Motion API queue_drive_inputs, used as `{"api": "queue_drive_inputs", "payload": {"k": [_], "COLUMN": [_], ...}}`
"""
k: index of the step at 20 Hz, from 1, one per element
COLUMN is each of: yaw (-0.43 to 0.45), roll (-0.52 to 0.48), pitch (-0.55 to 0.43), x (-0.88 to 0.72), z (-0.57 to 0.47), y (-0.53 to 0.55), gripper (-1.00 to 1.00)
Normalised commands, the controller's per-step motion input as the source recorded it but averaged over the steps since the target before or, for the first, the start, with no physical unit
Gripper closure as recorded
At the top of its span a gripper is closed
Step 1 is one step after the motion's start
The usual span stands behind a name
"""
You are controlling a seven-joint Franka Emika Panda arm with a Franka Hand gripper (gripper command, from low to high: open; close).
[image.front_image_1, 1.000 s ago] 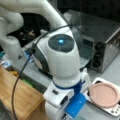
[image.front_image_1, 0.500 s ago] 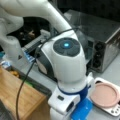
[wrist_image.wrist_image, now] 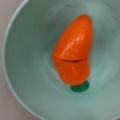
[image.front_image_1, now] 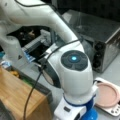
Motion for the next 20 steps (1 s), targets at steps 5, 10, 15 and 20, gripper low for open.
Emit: {"api": "queue_drive_inputs", "payload": {"k": [5, 10, 15, 20], "yaw": [0.123, 0.127, 0.179, 0.174], "roll": [-0.040, -0.051, -0.051, -0.019], "pitch": [0.126, 0.106, 0.066, 0.065], "x": [0.30, 0.21, 0.12, -0.01], "z": [-0.03, 0.01, 0.04, 0.02], "y": [-0.18, -0.15, -0.18, -0.22], "gripper": [-1.00, -1.00, -1.00, -1.00]}}
